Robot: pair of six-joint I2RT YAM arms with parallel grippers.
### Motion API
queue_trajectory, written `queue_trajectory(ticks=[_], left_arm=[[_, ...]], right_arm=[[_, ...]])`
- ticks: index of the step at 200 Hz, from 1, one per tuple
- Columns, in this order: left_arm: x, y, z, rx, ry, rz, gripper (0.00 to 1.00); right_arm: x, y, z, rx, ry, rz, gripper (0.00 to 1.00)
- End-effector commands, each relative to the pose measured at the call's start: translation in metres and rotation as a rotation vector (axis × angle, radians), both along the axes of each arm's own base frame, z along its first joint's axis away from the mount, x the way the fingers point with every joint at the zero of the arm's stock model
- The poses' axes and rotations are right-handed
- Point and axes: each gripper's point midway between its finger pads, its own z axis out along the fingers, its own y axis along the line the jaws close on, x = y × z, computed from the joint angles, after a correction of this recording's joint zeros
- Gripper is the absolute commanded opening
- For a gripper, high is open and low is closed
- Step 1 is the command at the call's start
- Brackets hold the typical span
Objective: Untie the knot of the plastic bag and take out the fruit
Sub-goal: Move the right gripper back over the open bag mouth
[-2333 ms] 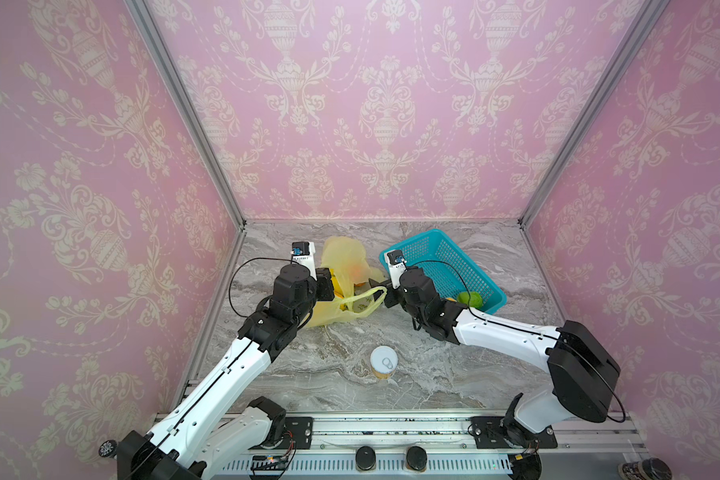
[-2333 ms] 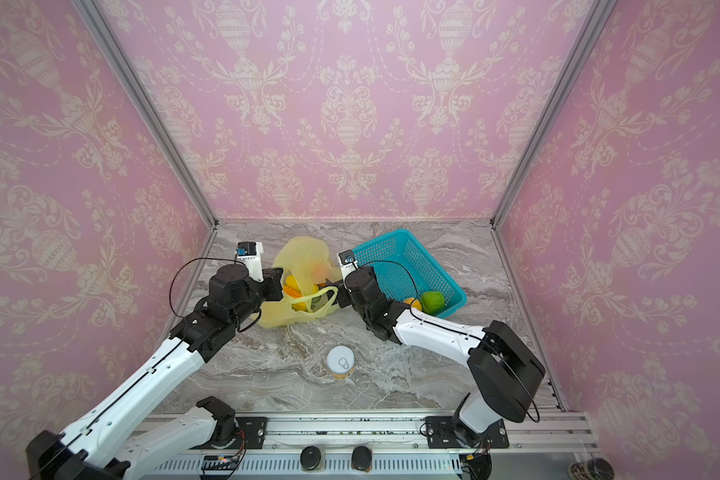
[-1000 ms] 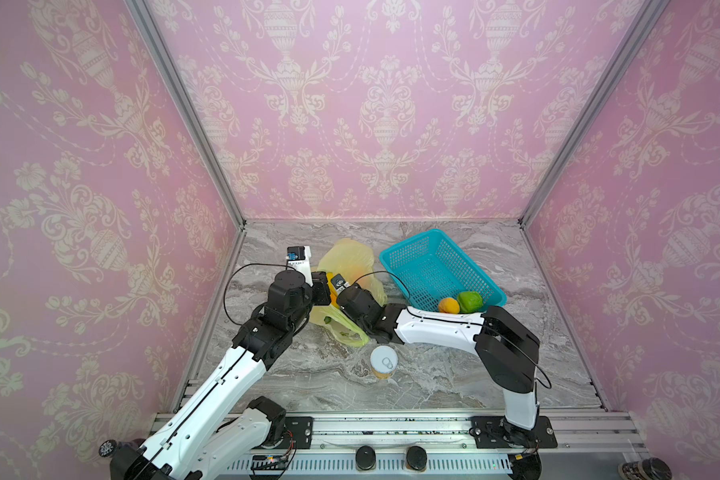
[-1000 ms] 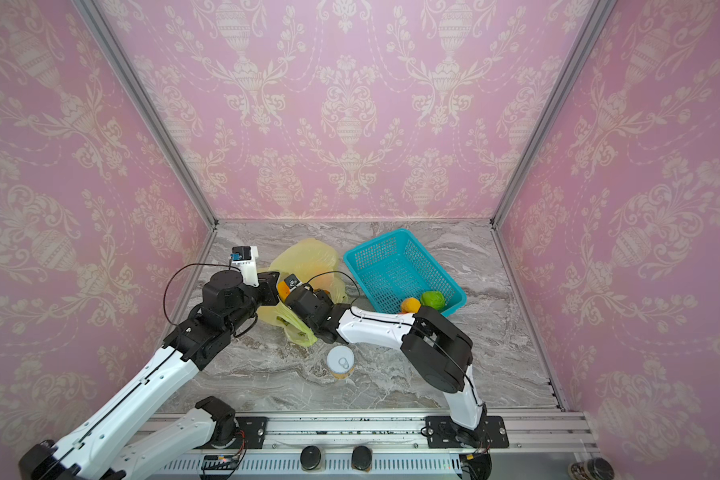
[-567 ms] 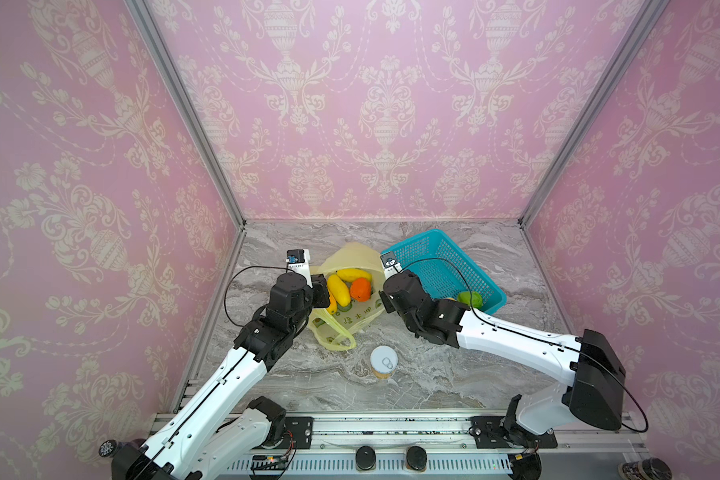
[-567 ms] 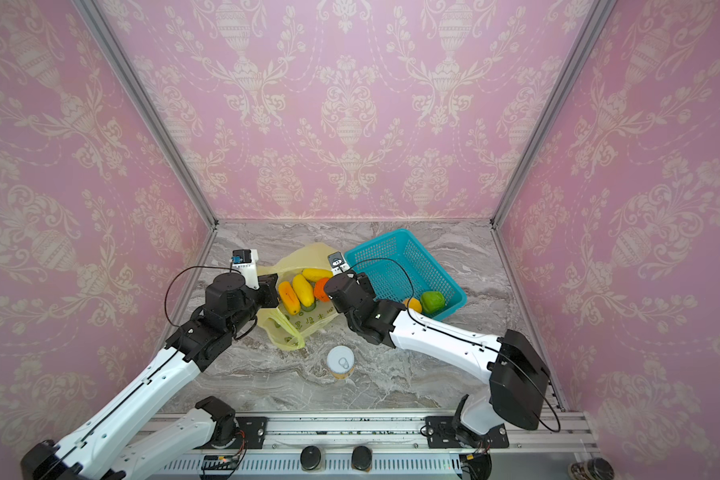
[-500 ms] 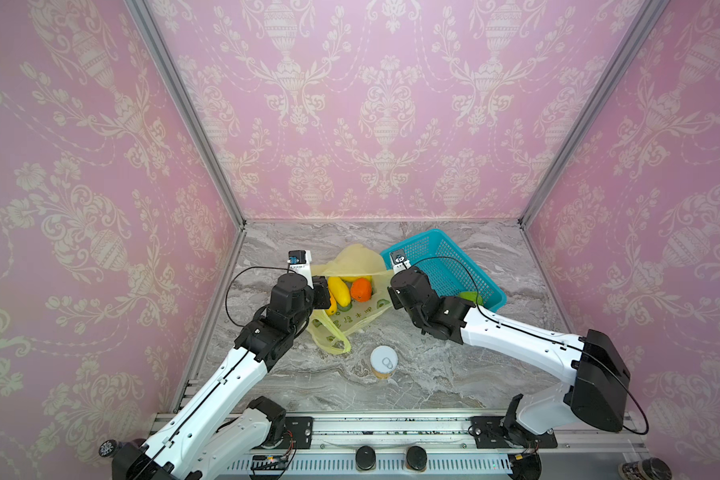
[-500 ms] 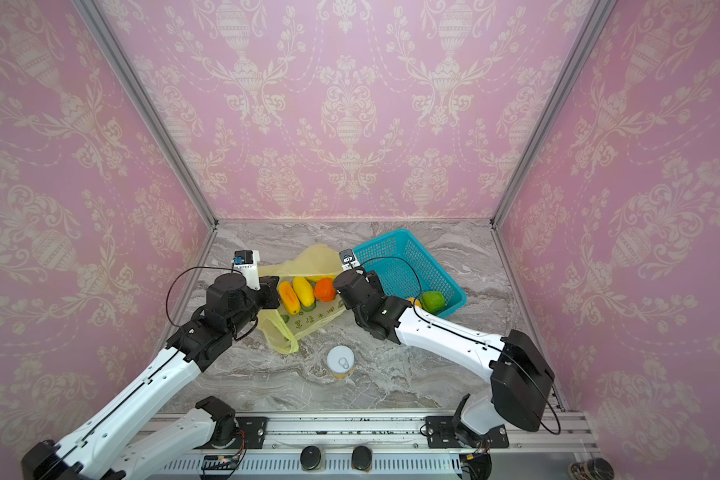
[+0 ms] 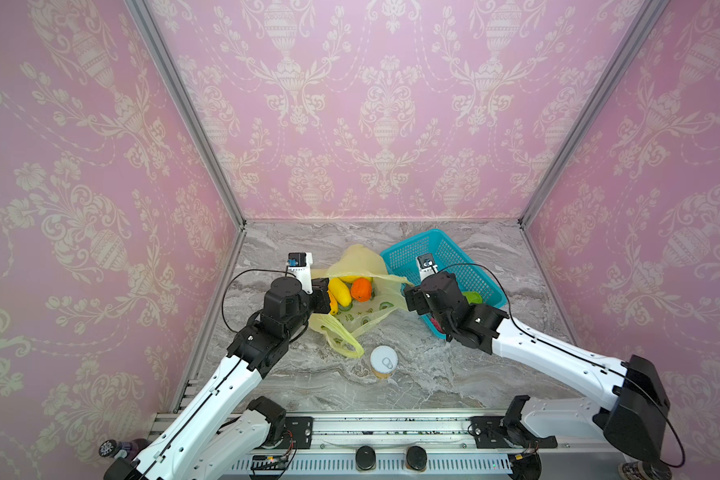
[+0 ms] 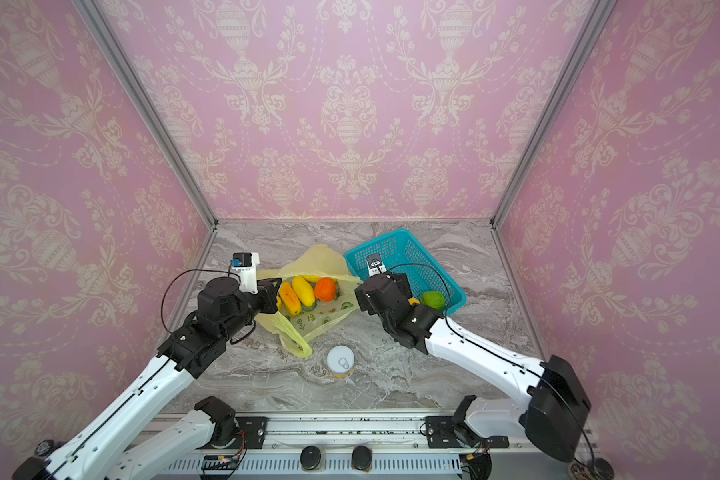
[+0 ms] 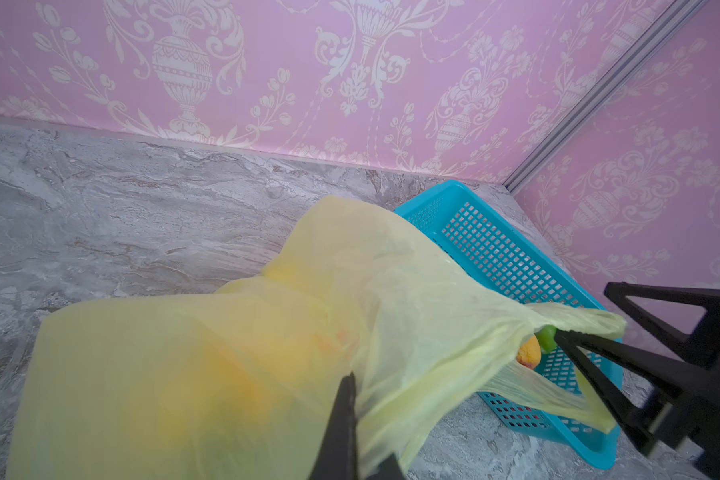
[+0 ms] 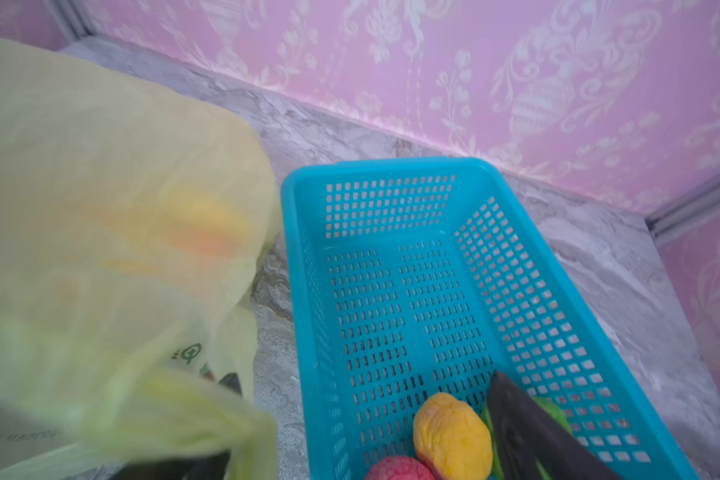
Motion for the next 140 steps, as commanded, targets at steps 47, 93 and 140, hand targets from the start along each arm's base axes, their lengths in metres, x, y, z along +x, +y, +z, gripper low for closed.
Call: queue_trajectory(ticks=[47, 93, 140], left_arm=[[0.0, -0.002, 0.002, -0.022, 0.019, -0.008, 0.0], [0.003, -0.006, -0.001, -0.031, 0.024, -0.019, 0.0], [0.0, -0.001, 0.001, -0.009, 0.021, -0.009, 0.0]], right_arm=[[-0.094, 0.034, 0.061, 0.293, -0.125, 0.44, 0.9], [-0.127, 0.088, 0.052, 0.377, -0.03, 0.678, 0.49], [-0.09, 0.13, 0.001, 0.27, 0.085, 0.536, 0.37]])
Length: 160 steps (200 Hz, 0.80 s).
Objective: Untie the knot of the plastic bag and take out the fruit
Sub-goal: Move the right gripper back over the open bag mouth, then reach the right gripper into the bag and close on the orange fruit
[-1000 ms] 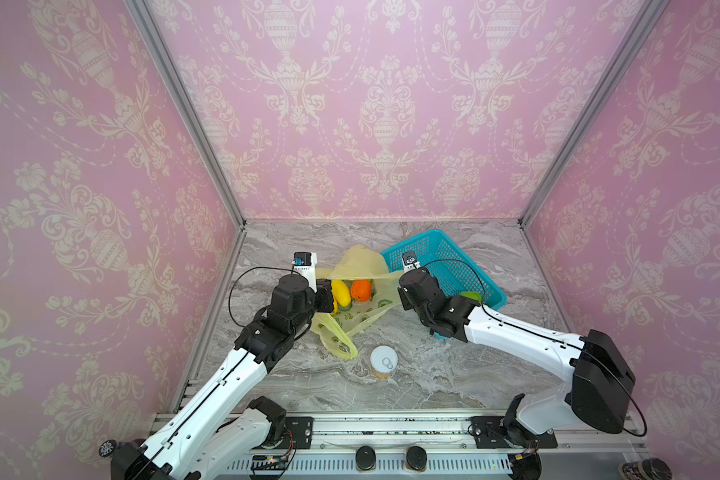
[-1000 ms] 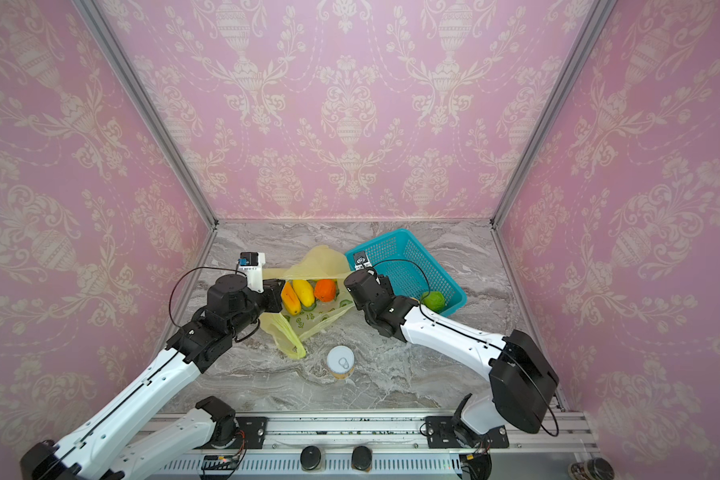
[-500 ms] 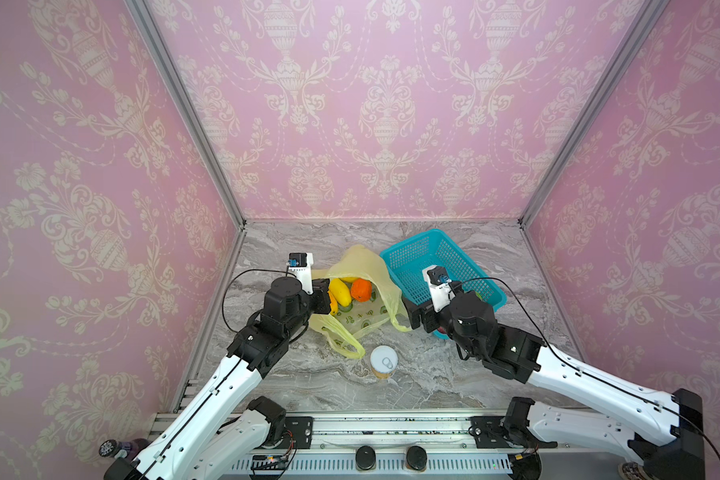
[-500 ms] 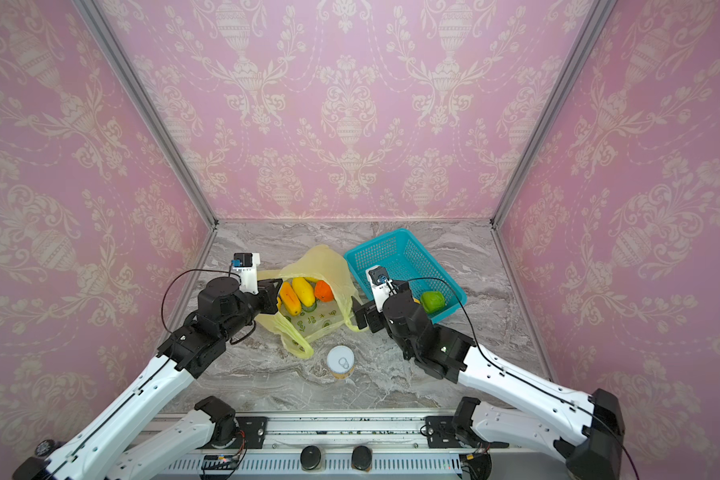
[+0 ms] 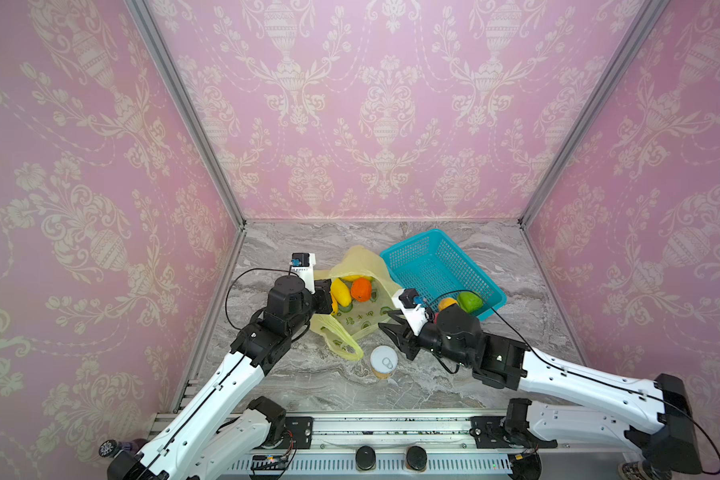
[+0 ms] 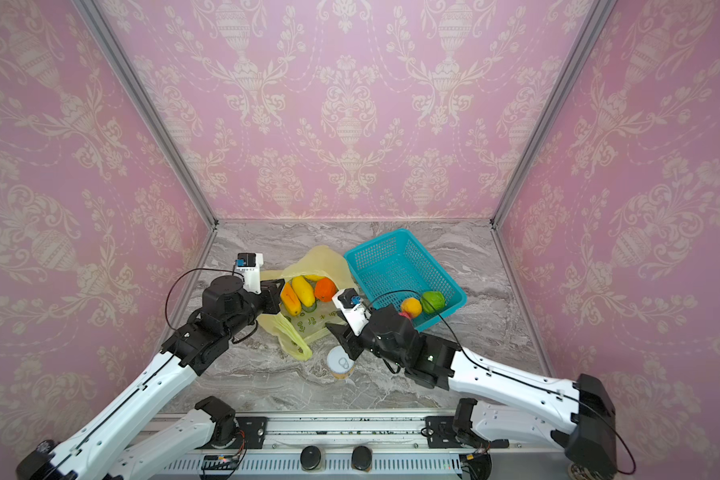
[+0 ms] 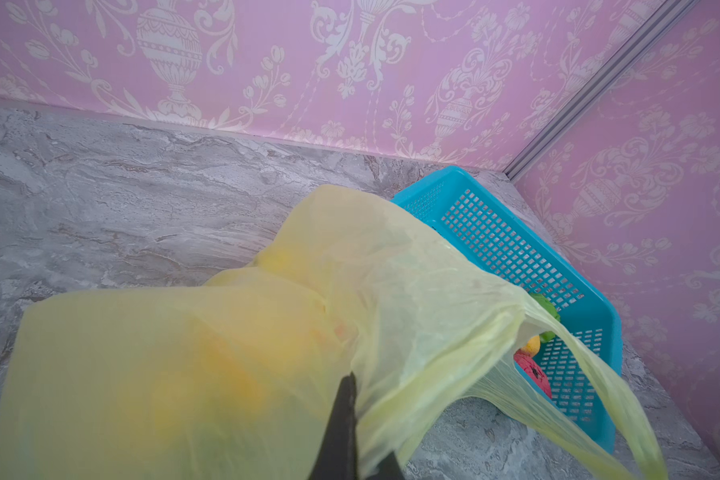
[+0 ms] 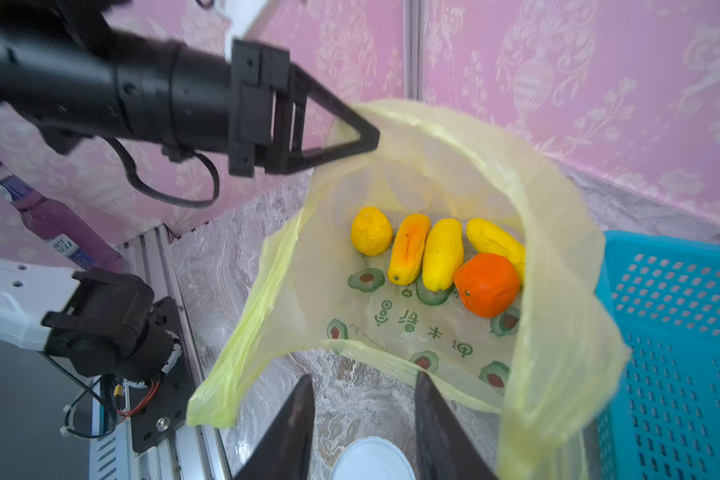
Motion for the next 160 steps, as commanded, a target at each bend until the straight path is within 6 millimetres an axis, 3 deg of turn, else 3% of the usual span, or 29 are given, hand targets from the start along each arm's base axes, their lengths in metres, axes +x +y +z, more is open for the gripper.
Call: queue_trajectory(ticks=[1, 29, 62, 92, 94, 101, 127, 160], left_arm=[[-0.003, 0.004, 0.009, -0.009, -0.01, 0.006, 0.0], [-0.006, 0.006, 0.011, -0.013, -0.021, 0.01, 0.0], [-0.009, 0.006, 0.017, -0.017, -0.028, 0.004, 0.0], [-0.01, 0.005, 0.019, -0.026, -0.04, -0.008, 0.0], [-0.01, 0.005, 0.019, -0.026, -0.039, -0.008, 0.0], [-0.01, 0.005, 0.019, -0.024, -0.038, -0.007, 0.0], [-0.01, 0.004, 0.02, -0.026, -0.037, -0.01, 0.0], [-0.011, 0.002, 0.023, -0.028, -0.041, -0.027, 0.0]], right_arm=[[0.018, 0.014, -0.007, -0.001, 0.026, -0.072, 0.37], [0.033, 0.041, -0.034, -0.054, 0.081, -0.086, 0.33], [0.069, 0.047, -0.062, -0.163, 0.081, -0.261, 0.38], [0.103, 0.05, -0.098, -0.258, 0.049, -0.414, 0.54], [0.107, 0.055, -0.091, -0.24, 0.042, -0.422, 0.55], [0.116, 0.06, -0.094, -0.244, 0.038, -0.444, 0.6], [0.148, 0.064, -0.126, -0.263, 0.067, -0.545, 0.69], [0.183, 0.062, -0.149, -0.258, 0.061, -0.651, 0.85]])
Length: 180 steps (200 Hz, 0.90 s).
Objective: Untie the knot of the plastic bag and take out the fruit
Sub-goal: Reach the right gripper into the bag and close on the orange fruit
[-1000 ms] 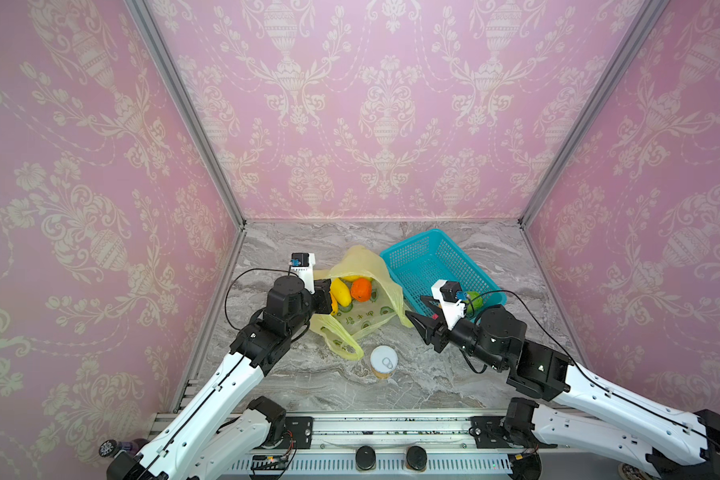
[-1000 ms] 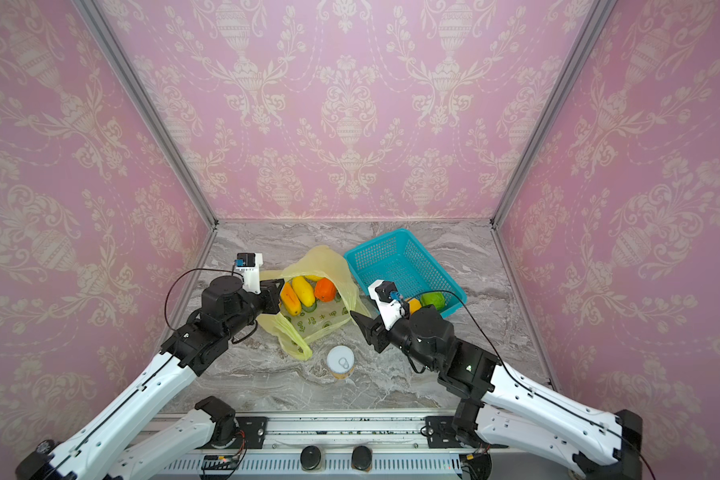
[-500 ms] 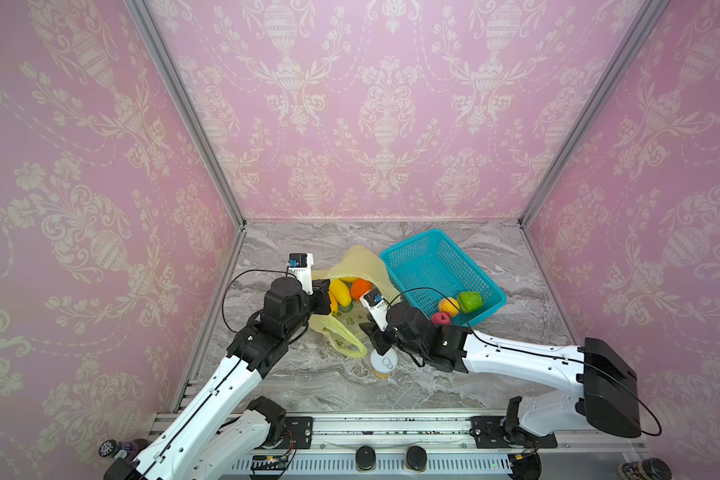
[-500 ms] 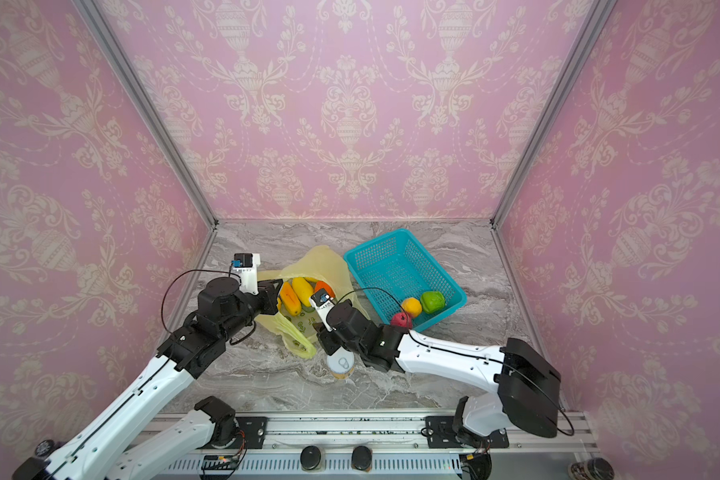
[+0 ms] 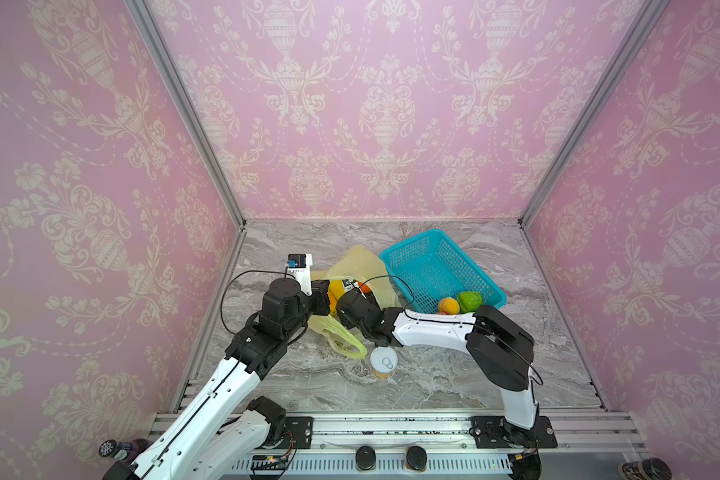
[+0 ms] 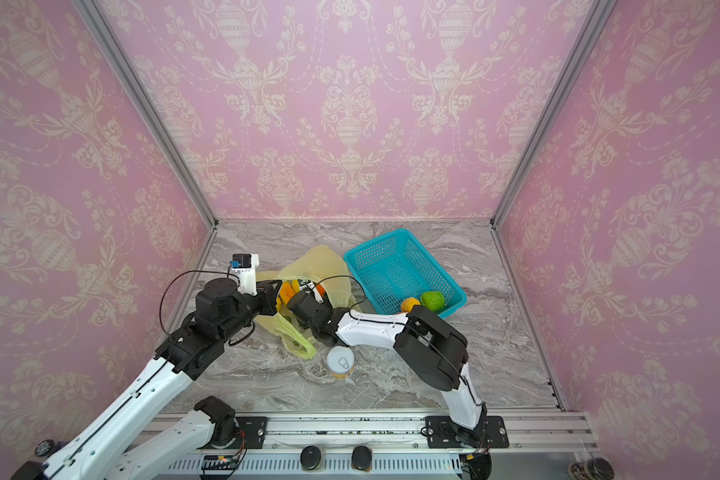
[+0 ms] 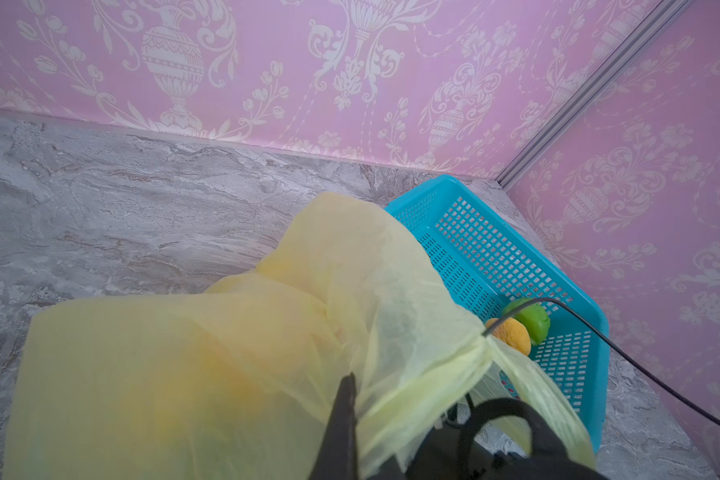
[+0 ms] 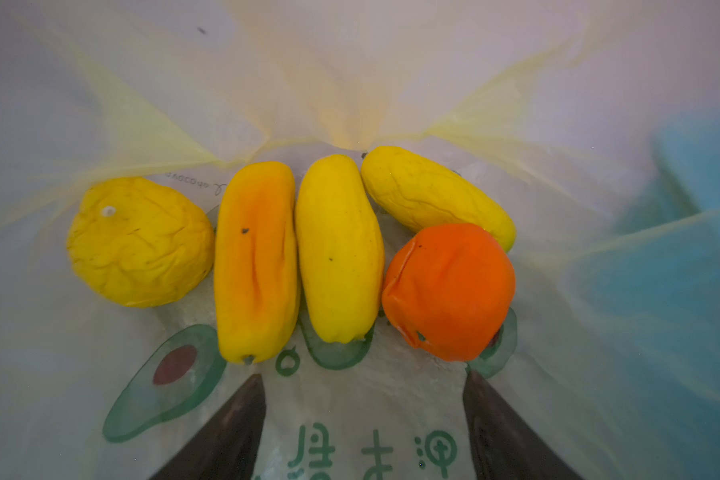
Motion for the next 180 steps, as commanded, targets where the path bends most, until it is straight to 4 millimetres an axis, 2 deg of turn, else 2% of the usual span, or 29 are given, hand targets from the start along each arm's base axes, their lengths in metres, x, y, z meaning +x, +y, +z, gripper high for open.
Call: queue_trajectory(ticks=[1, 33, 95, 111, 127, 150, 172, 180], left_arm=[[-0.004, -0.002, 0.013, -0.015, -0.016, -0.026, 0.0], [-0.004, -0.002, 0.011, -0.015, -0.012, -0.026, 0.0], [-0.004, -0.004, 0.011, -0.022, -0.013, -0.038, 0.0], [-0.004, -0.005, 0.011, -0.025, -0.012, -0.041, 0.0], [-0.004, -0.006, 0.011, -0.028, -0.012, -0.046, 0.0], [-0.003, -0.007, 0.011, -0.027, -0.008, -0.047, 0.0], [-0.002, -0.009, 0.011, -0.028, -0.006, -0.052, 0.0], [-0.001, -0.009, 0.01, -0.027, -0.003, -0.053, 0.0]], right_arm=[[0.029, -0.01, 0.002, 0.018, -0.05, -0.128, 0.85], [0.049, -0.024, -0.004, 0.001, -0.074, -0.228, 0.92], [0.076, -0.026, -0.038, 0.064, 0.067, -0.234, 0.89], [0.082, -0.026, -0.043, 0.099, 0.102, -0.233, 0.84], [0.085, -0.025, -0.042, 0.133, 0.109, -0.223, 0.74], [0.089, -0.024, -0.029, 0.171, 0.069, -0.219, 0.66], [0.09, -0.024, -0.016, 0.225, 0.025, -0.216, 0.52], [0.091, -0.025, -0.013, 0.239, 0.014, -0.225, 0.5]])
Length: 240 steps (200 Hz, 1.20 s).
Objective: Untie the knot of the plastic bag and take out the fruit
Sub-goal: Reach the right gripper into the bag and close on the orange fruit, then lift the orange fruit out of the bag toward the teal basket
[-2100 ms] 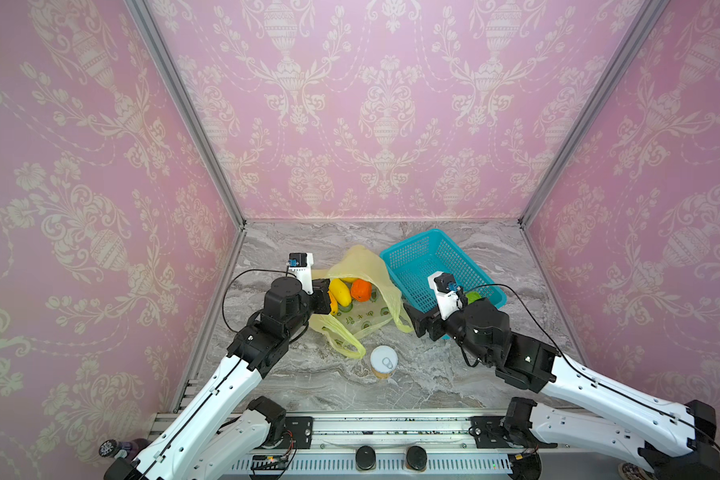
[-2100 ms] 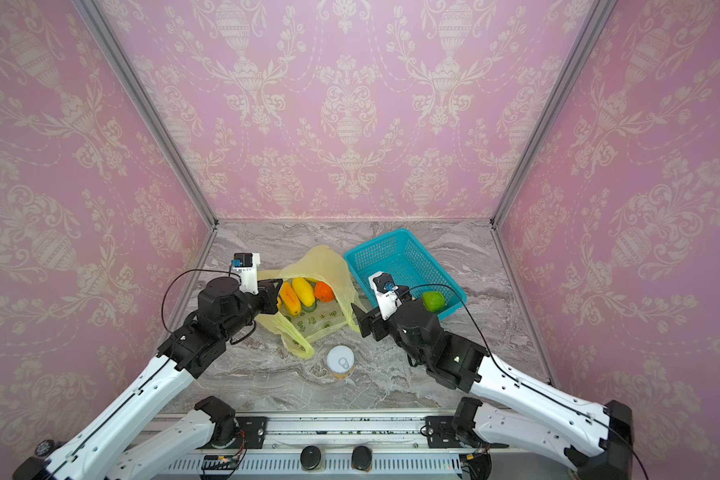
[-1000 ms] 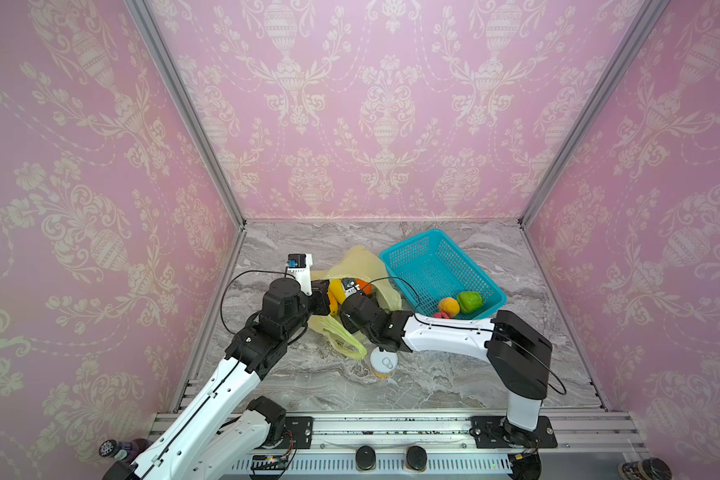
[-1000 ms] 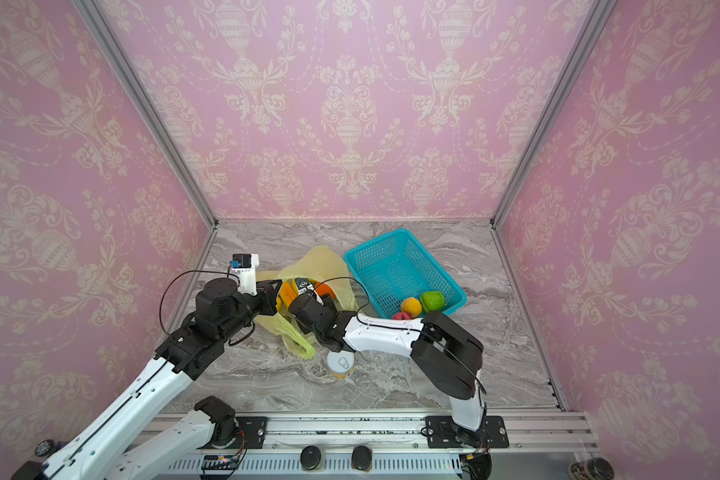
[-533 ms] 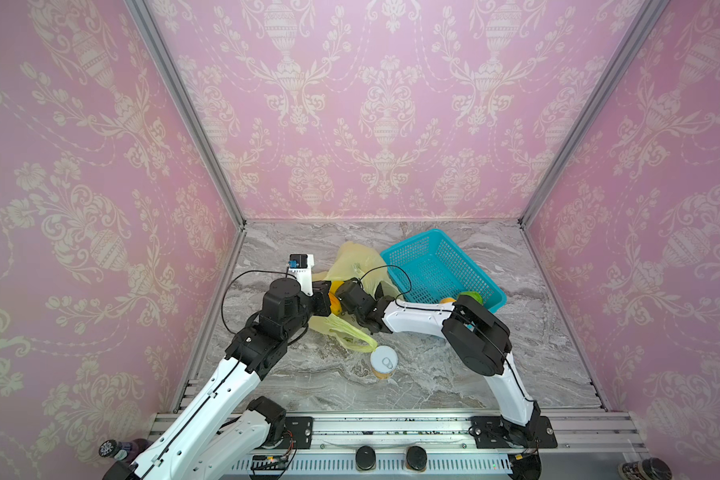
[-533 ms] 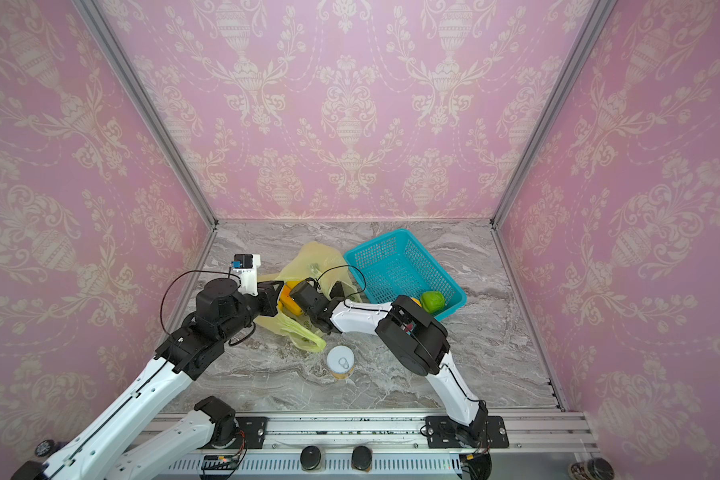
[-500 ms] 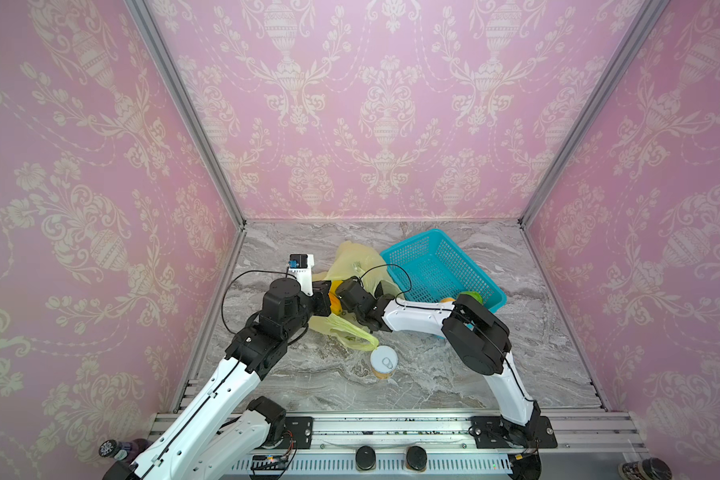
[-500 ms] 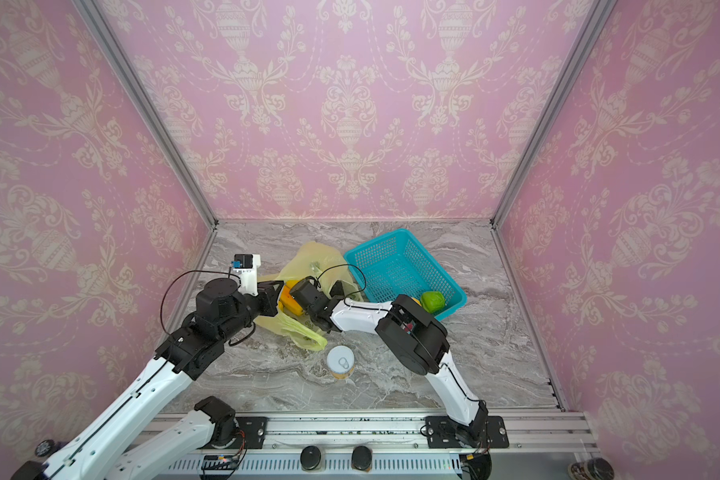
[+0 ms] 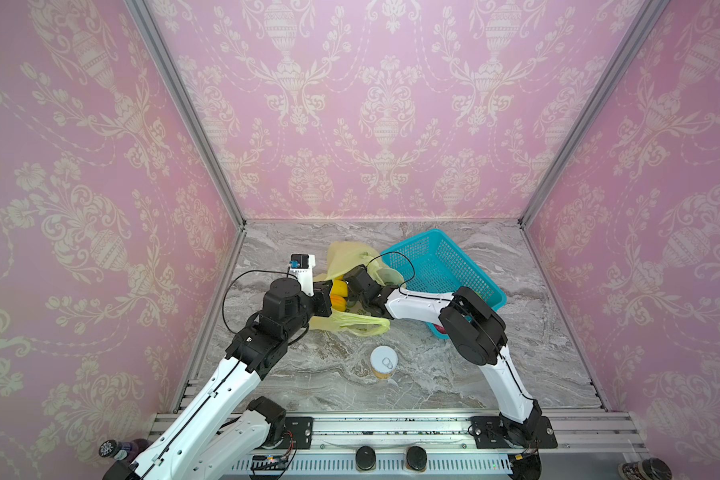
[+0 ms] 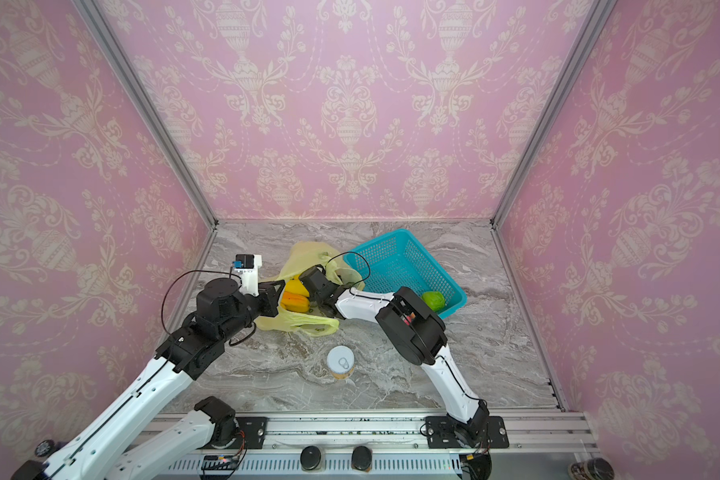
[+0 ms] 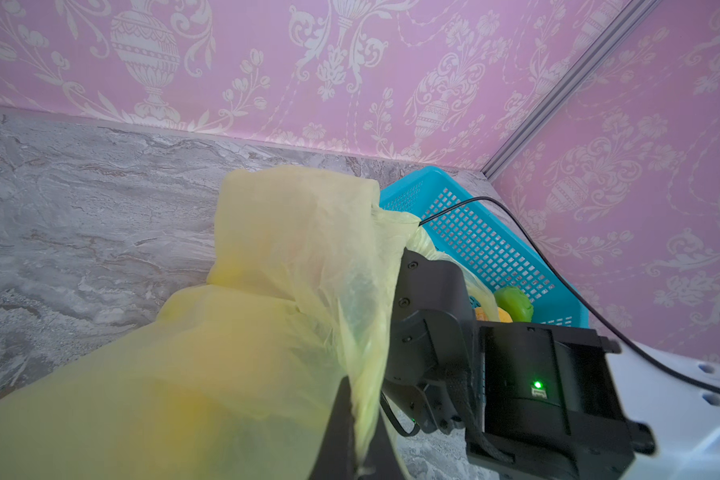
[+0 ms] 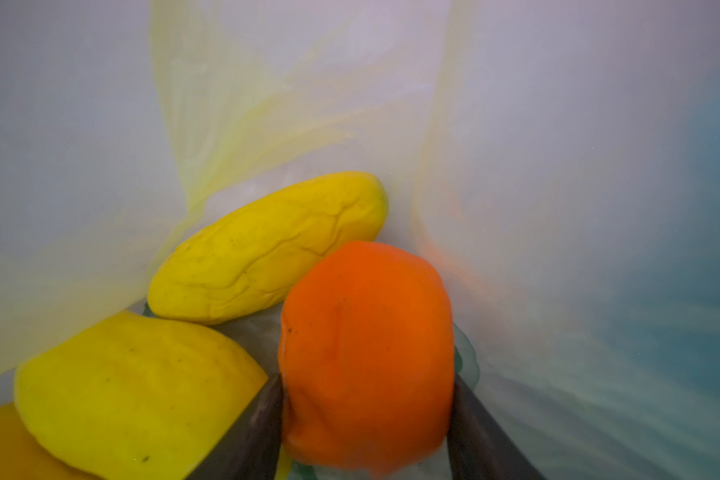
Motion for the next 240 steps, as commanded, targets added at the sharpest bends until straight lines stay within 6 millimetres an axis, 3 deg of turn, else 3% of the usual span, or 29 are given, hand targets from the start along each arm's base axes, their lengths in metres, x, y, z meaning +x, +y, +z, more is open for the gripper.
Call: queue_trajectory(ticks=[1, 13, 31, 46, 72, 94, 111, 146, 161, 194, 230, 233, 235, 240], left_arm=[[0.001, -0.001, 0.011, -0.014, -0.014, -0.009, 0.0], [0.002, -0.002, 0.011, -0.012, -0.014, -0.011, 0.0], [0.002, -0.003, 0.011, -0.013, -0.012, -0.017, 0.0], [0.002, -0.004, 0.013, -0.017, -0.013, -0.025, 0.0], [-0.001, -0.008, 0.014, -0.025, -0.014, -0.049, 0.0], [-0.003, -0.011, 0.016, -0.034, -0.023, -0.069, 0.0], [-0.005, -0.013, 0.018, -0.042, -0.03, -0.083, 0.0], [-0.008, -0.01, 0.021, -0.046, -0.039, -0.078, 0.0], [-0.008, -0.009, 0.021, -0.047, -0.043, -0.072, 0.0], [-0.004, -0.006, 0.011, -0.032, -0.022, -0.044, 0.0], [0.002, 0.002, -0.008, -0.025, 0.013, 0.019, 0.0], [0.002, 0.003, -0.009, -0.022, 0.016, 0.024, 0.0], [0.002, 0.004, -0.021, -0.008, 0.038, 0.03, 0.0], [0.002, 0.006, -0.026, 0.002, 0.048, 0.041, 0.0]], right_arm=[[0.004, -0.004, 0.015, 0.068, -0.039, -0.024, 0.5], [0.006, -0.005, 0.018, 0.083, -0.054, -0.038, 0.52], [0.01, -0.007, 0.016, 0.081, -0.052, -0.074, 0.71], [0.015, -0.011, 0.01, 0.072, -0.03, -0.129, 0.8], [0.025, -0.016, -0.01, 0.077, 0.053, -0.179, 0.83], [0.029, -0.015, -0.013, 0.094, 0.084, -0.181, 0.84], [0.029, -0.01, -0.017, 0.108, 0.109, -0.162, 0.78], [0.028, -0.01, -0.022, 0.181, 0.122, -0.142, 0.48], [0.025, -0.013, -0.019, 0.198, 0.108, -0.129, 0.4], [0.012, -0.023, 0.012, 0.221, 0.056, -0.083, 0.28], [-0.021, -0.044, 0.054, 0.307, -0.036, -0.019, 0.24], [-0.028, -0.049, 0.047, 0.301, -0.025, -0.012, 0.24], [-0.03, -0.05, 0.048, 0.305, -0.028, -0.005, 0.24], [-0.035, -0.051, 0.053, 0.318, -0.036, 0.014, 0.22]])
